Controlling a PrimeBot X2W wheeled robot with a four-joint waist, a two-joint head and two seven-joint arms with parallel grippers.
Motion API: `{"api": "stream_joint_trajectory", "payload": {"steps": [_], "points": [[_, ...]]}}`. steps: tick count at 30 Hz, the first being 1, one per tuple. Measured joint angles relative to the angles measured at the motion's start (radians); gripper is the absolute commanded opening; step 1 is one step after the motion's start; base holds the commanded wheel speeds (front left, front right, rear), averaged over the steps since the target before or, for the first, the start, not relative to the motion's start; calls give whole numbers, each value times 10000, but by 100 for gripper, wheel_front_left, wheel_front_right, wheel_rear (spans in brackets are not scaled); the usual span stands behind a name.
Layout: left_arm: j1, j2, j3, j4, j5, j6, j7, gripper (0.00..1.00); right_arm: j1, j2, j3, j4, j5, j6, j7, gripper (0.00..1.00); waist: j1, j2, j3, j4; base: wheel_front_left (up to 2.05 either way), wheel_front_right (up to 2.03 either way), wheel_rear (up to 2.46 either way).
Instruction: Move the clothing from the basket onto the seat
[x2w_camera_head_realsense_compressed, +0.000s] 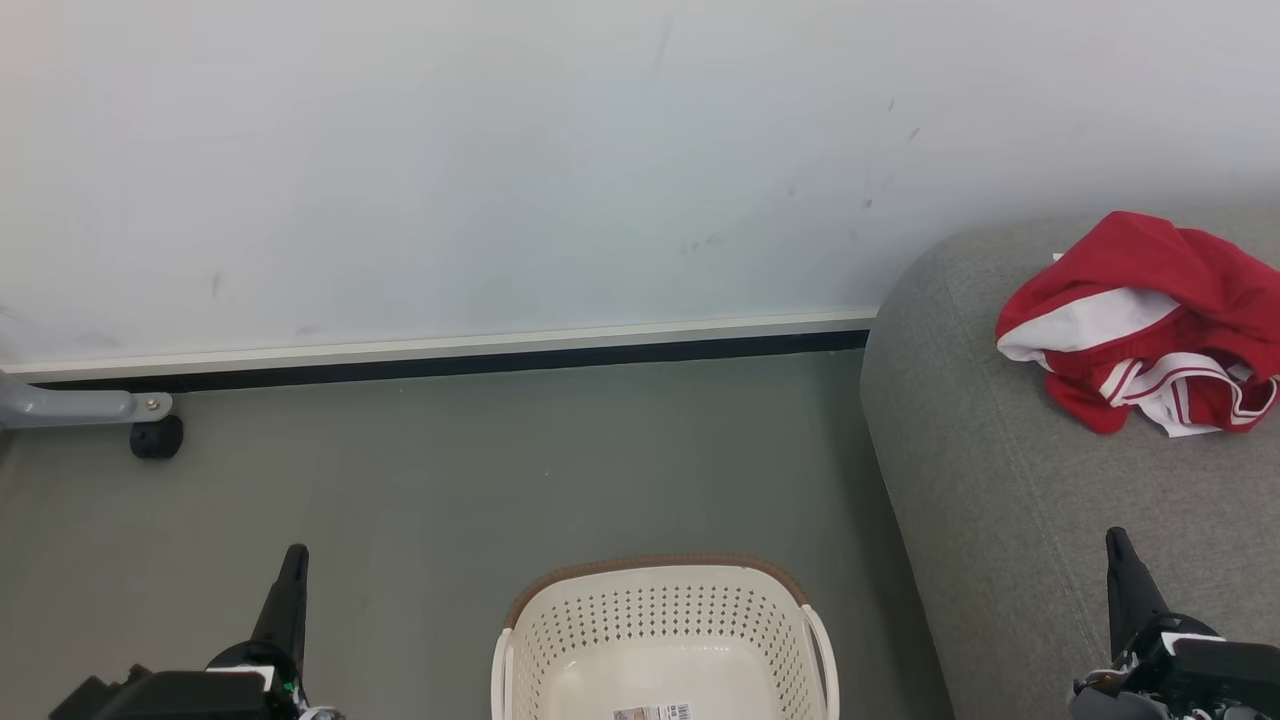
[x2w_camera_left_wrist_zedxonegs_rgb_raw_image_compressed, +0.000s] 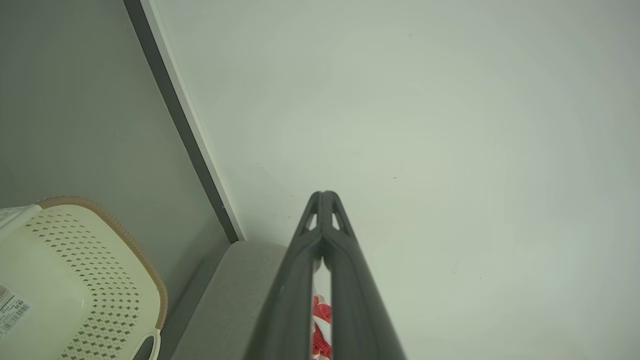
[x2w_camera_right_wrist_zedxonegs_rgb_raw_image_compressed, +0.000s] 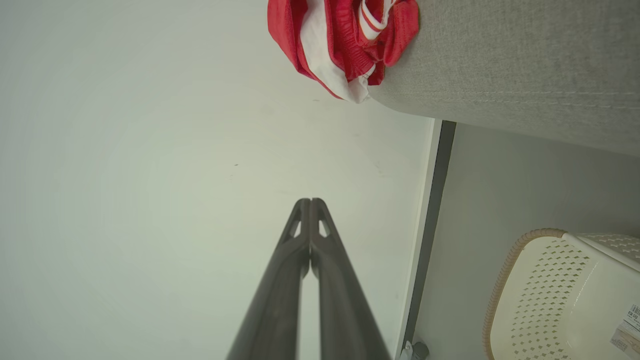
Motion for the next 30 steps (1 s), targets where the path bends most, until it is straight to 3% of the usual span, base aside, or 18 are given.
{"api": "stream_joint_trajectory", "payload": {"steps": [30], "points": [[0,0,0,12,-2,0,0,0,0,4,2,0,2,0,0,0,0,0,0,0,0,0,0]]}}
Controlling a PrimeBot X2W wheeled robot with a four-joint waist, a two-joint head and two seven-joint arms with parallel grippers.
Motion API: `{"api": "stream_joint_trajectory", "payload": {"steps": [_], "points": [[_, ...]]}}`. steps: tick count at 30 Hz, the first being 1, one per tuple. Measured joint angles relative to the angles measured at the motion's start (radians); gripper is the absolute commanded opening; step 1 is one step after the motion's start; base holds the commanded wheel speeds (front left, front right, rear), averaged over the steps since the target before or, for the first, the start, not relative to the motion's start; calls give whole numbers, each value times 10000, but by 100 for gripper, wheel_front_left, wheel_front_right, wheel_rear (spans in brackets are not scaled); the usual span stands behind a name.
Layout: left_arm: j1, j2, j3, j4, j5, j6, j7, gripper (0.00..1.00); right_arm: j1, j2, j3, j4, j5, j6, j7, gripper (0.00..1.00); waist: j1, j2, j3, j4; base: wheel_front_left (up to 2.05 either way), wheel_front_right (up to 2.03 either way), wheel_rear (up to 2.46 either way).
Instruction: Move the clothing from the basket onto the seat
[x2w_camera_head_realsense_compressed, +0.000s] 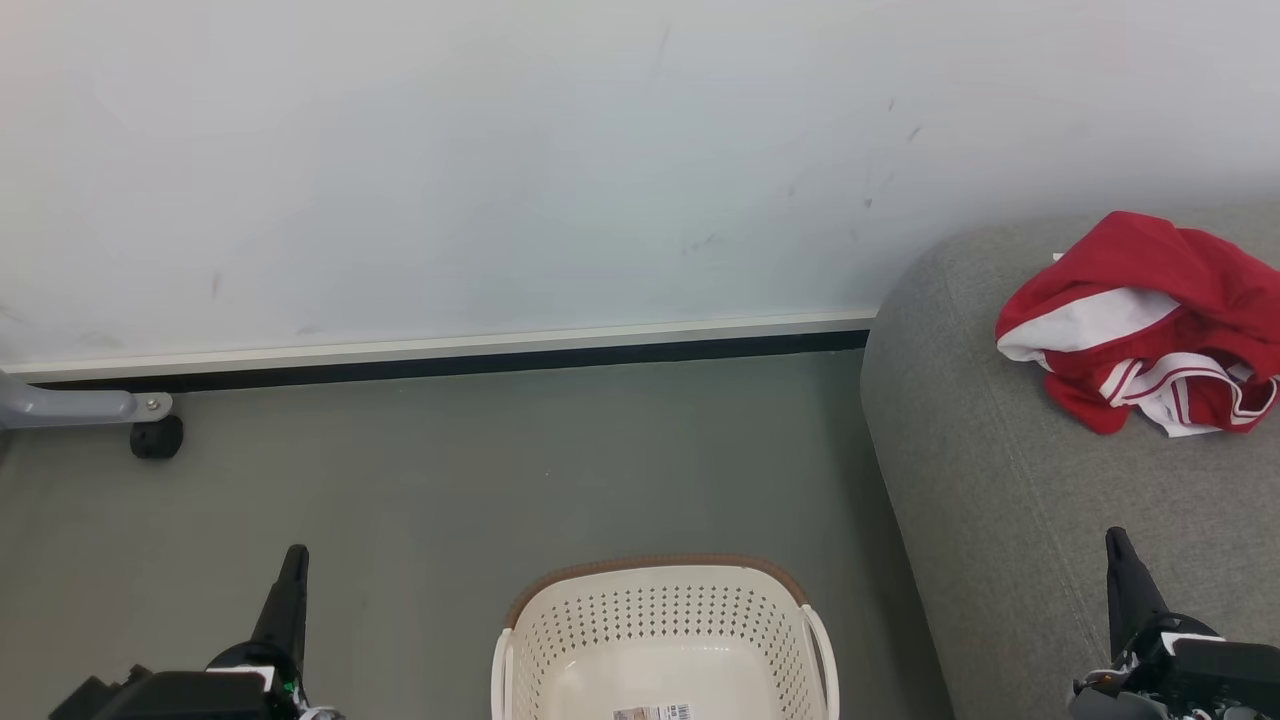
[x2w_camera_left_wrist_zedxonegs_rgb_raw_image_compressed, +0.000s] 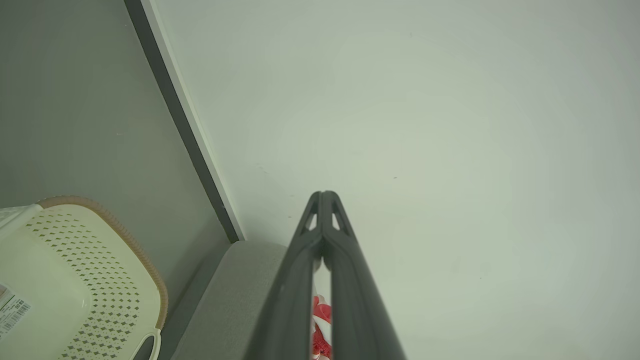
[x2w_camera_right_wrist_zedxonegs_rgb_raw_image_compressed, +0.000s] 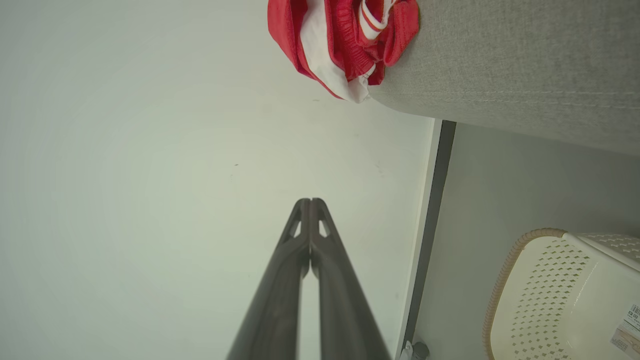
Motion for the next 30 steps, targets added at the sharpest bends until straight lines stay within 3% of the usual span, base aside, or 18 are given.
{"api": "stream_joint_trajectory", "payload": {"steps": [30], "points": [[0,0,0,4,0,0,0,0,0,0,2,2,2,0,0,0,0,-1,0,0,0,0,0]]}}
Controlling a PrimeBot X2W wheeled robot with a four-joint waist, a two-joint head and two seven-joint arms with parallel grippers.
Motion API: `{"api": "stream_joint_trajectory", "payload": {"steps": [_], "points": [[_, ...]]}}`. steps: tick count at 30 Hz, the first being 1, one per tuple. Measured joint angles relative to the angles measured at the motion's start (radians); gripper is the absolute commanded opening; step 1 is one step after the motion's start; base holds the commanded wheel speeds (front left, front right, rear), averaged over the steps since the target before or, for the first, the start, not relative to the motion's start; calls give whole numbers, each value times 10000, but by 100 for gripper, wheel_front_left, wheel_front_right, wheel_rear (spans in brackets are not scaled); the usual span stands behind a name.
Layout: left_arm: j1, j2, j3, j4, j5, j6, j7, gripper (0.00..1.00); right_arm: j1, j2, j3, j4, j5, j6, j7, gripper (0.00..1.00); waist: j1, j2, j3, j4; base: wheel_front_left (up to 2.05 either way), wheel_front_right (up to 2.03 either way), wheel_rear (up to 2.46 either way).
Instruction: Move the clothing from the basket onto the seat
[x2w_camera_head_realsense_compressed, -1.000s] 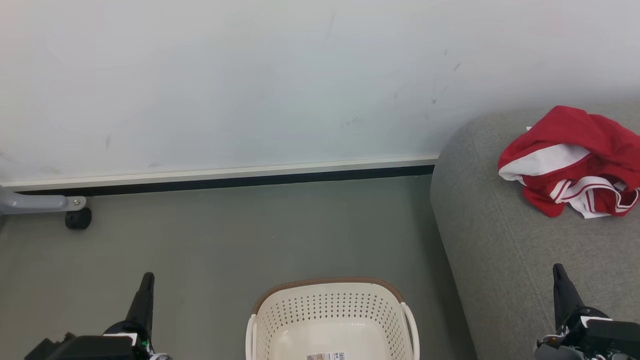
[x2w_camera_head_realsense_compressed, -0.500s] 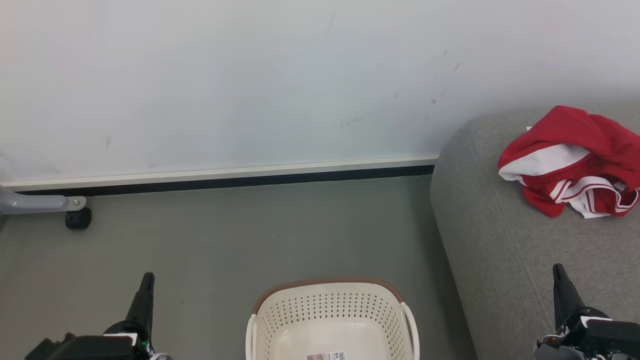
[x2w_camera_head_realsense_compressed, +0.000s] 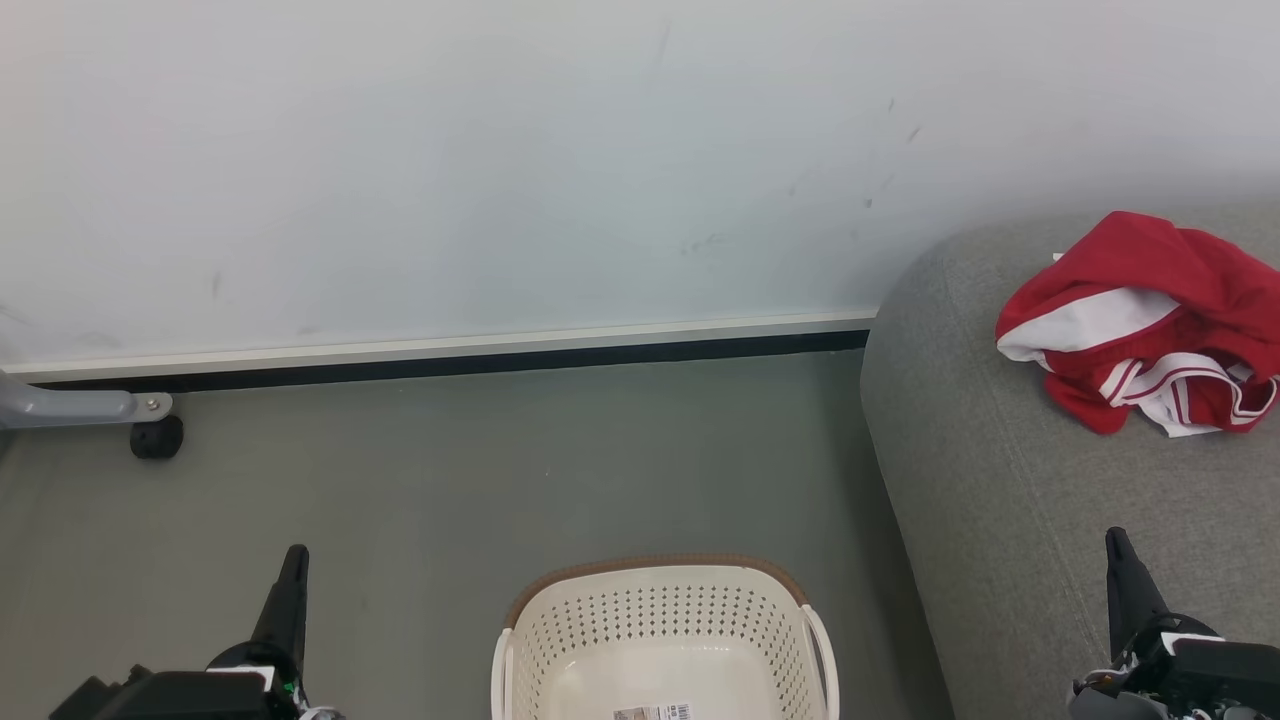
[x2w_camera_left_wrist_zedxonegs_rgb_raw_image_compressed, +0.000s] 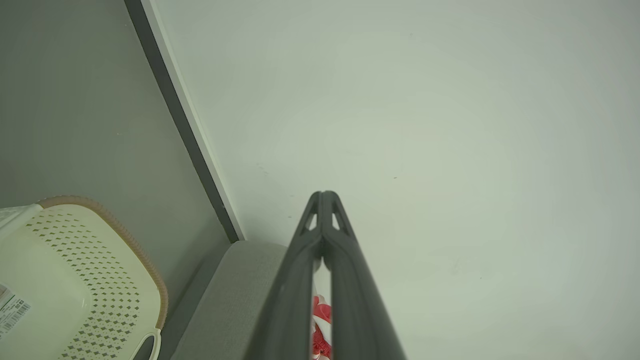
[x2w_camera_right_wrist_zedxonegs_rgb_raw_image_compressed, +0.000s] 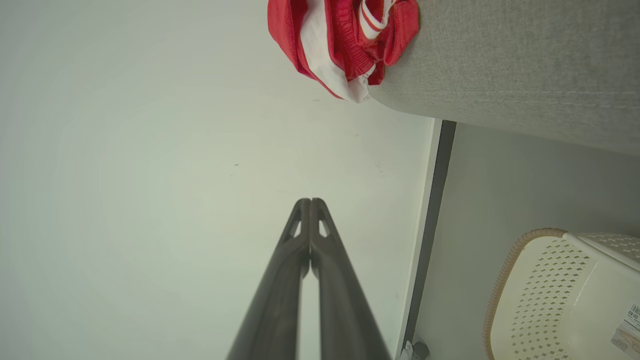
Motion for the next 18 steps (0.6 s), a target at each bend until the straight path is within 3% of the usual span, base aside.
{"api": "stream_joint_trajectory", "payload": {"steps": [18], "points": [[-1,-2,0,0,0,0,0,0,1,0,0,-2,0,2,0,0,0,0,0,0,0,0,0]]}}
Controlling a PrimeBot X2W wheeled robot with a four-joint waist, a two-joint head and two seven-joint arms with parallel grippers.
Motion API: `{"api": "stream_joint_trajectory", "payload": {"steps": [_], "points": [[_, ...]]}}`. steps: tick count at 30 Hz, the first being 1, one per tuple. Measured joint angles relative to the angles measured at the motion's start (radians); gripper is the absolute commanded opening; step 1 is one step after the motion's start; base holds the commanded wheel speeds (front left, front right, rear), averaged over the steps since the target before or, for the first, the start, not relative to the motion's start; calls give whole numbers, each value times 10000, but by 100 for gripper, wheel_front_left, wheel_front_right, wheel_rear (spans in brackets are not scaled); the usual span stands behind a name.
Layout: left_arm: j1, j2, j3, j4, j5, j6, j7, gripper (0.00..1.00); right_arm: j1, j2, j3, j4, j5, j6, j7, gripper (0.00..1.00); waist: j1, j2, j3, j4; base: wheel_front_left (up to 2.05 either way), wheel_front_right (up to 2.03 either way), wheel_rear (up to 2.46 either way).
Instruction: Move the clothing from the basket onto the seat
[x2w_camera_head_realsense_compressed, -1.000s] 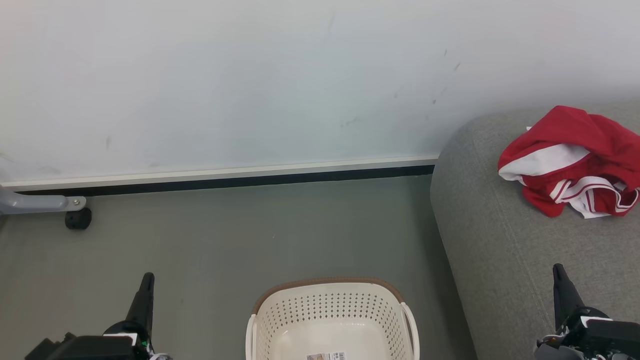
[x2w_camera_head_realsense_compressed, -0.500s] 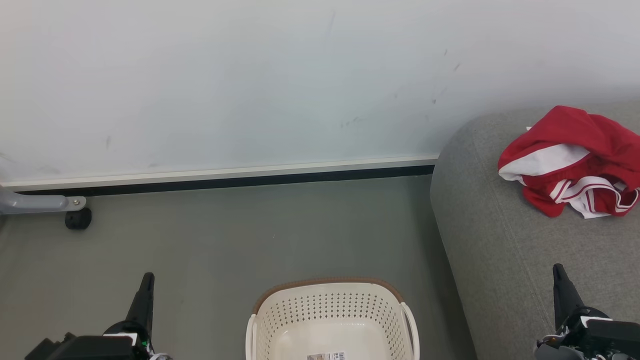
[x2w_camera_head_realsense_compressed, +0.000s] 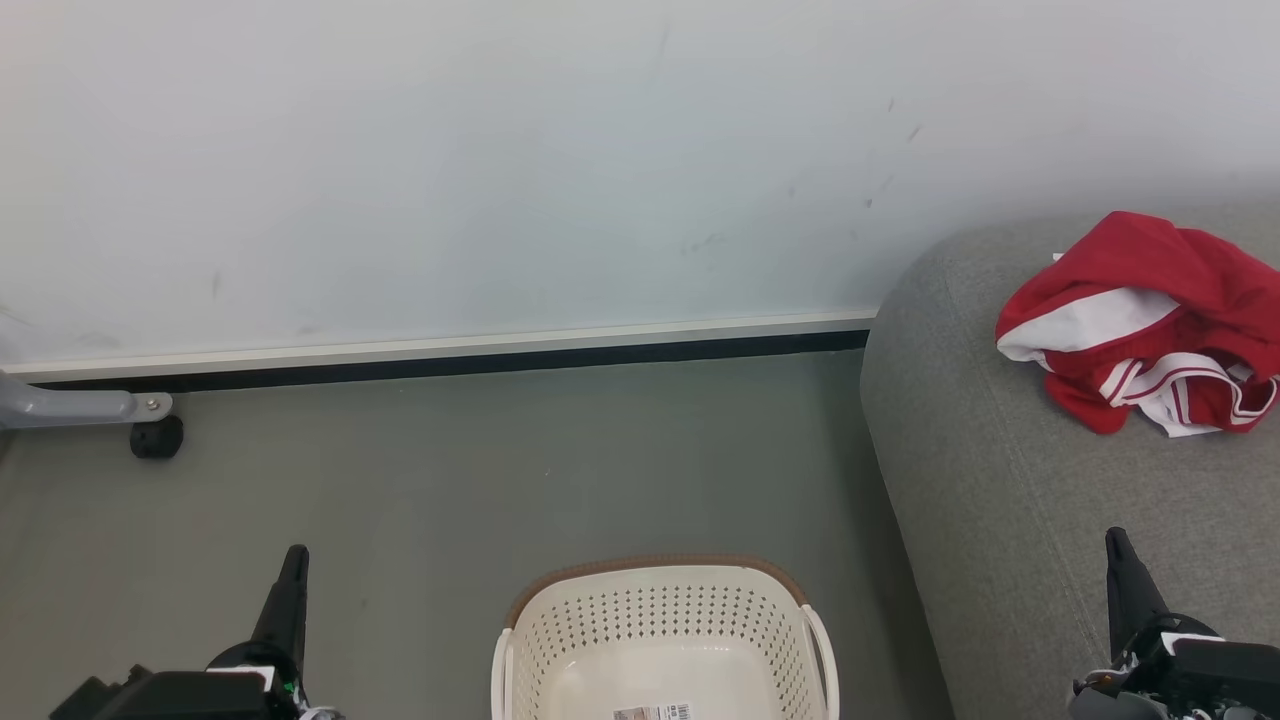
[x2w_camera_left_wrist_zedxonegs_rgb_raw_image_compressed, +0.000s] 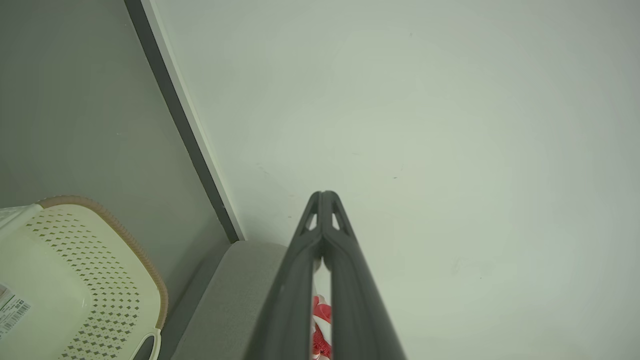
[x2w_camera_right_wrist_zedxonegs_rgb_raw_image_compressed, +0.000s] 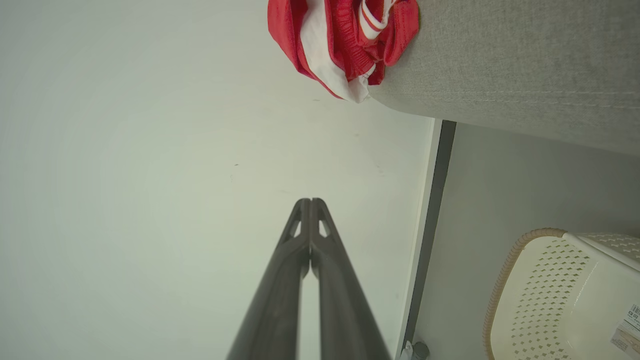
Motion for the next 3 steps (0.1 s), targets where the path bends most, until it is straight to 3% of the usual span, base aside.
{"api": "stream_joint_trajectory", "payload": {"steps": [3], "points": [[0,0,0,0,0,0,0,0,0,0,0,0,0,0,-2,0,0,0,0,0,0,0,0]]}}
